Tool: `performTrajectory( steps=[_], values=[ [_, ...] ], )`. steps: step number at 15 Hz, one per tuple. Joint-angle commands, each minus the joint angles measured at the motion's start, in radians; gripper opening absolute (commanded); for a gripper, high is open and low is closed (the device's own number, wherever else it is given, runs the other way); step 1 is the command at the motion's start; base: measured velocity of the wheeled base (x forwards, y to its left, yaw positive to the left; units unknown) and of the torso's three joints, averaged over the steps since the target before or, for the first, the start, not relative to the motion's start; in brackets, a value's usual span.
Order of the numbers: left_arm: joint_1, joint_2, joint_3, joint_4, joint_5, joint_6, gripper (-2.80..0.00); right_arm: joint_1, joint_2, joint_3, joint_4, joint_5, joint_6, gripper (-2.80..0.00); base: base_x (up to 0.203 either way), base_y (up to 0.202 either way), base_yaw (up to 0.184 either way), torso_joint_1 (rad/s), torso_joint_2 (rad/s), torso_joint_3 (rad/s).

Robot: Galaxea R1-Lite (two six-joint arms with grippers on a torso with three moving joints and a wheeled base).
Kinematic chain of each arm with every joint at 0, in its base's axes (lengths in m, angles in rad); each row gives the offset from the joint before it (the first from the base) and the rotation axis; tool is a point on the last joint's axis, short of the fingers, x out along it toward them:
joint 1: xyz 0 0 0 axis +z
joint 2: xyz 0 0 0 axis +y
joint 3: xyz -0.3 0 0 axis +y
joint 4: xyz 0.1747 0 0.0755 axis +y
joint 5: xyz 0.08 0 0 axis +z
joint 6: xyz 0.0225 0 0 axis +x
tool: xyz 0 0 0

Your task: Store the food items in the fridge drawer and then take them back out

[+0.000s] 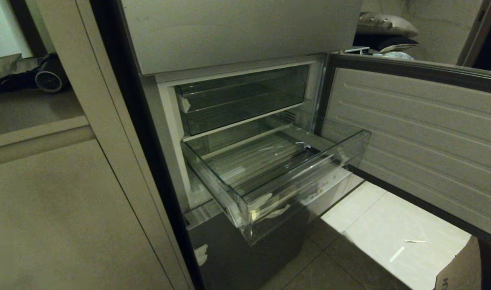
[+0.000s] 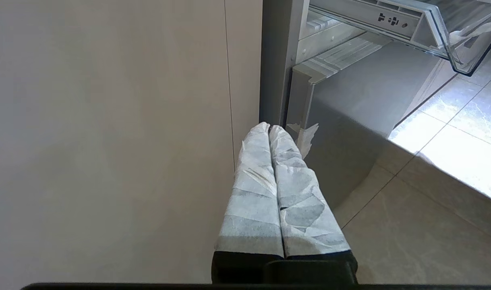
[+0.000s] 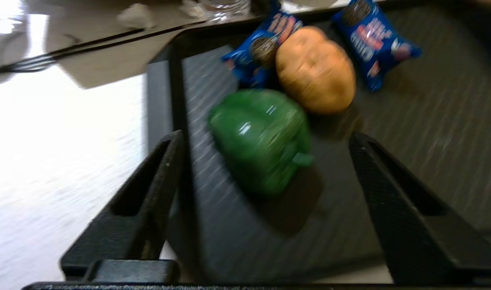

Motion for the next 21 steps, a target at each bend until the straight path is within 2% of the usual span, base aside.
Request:
performTrajectory(
  steps=[1,6,15,21],
  values=[
    [0.0,0.001,0.0,0.0,0.001,0.0,-2.8,-0.017,0.096,-0.074,0.0,0.006,-0.035,0.0,0.0,0.0,0.0,0.0,0.0,0.0],
    [0.0,0.001,0.0,0.0,0.001,0.0,-2.8,-0.015,0.187,-0.132,0.0,0.075,-0.108,0.0,0.0,0.0,0.0,0.0,0.0,0.0],
    [0.0,0.001,0.0,0.0,0.001,0.0,-2.8,0.026,0.293,-0.245,0.0,0.085,-0.112,0.0,0.0,0.0,0.0,0.0,0.0,0.0],
    [0.0,0.001,0.0,0.0,0.001,0.0,-2.8,0.034,0.306,-0.231,0.006,0.09,-0.114,0.0,0.0,0.0,0.0,0.0,0.0,0.0]
  ],
)
